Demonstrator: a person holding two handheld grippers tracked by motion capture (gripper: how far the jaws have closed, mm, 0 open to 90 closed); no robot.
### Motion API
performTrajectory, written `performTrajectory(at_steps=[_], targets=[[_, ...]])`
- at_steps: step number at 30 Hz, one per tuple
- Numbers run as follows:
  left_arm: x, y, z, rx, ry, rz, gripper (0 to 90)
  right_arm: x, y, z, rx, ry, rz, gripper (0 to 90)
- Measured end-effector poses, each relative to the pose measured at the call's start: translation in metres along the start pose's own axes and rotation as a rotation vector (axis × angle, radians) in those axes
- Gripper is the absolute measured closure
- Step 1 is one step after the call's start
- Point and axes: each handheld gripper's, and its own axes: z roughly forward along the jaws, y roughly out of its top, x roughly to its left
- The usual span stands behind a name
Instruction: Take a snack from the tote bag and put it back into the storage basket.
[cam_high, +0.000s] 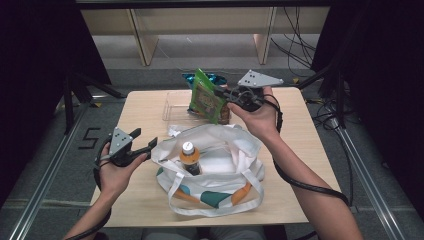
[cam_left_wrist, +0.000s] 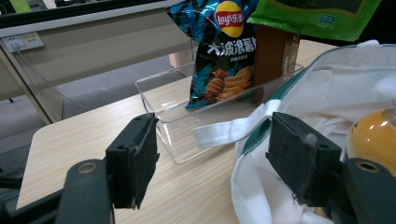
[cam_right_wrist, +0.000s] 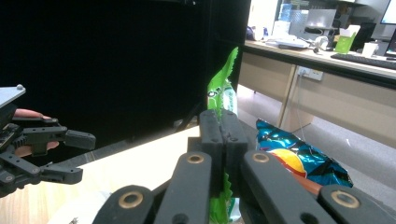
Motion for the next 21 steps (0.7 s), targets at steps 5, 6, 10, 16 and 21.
performTrajectory(at_steps=[5, 6, 10, 16, 21], targets=[[0.000, 0.000, 0.000, 0.003, -0.002, 0.003, 32.2, -0.002, -0.001, 0.004, 0.004, 0.004, -0.004, 90.0], [0.000, 0.000, 0.000, 0.002, -0.001, 0.004, 32.2, -0.003, -0.001, 0.005, -0.001, 0.001, -0.004, 90.0], [0.000, 0.000, 0.000, 0.001, 0.000, 0.002, 32.2, -0.005, -0.001, 0.009, 0.003, -0.014, -0.002, 90.0], [0.000, 0.000, 0.001, -0.006, -0.004, -0.003, 32.2, -0.008, -0.001, 0.015, 0.009, -0.031, 0.000, 90.0], [0.000, 0.000, 0.001, -0.007, -0.005, -0.001, 32.2, -0.011, -0.003, 0.021, 0.008, -0.042, -0.001, 90.0]])
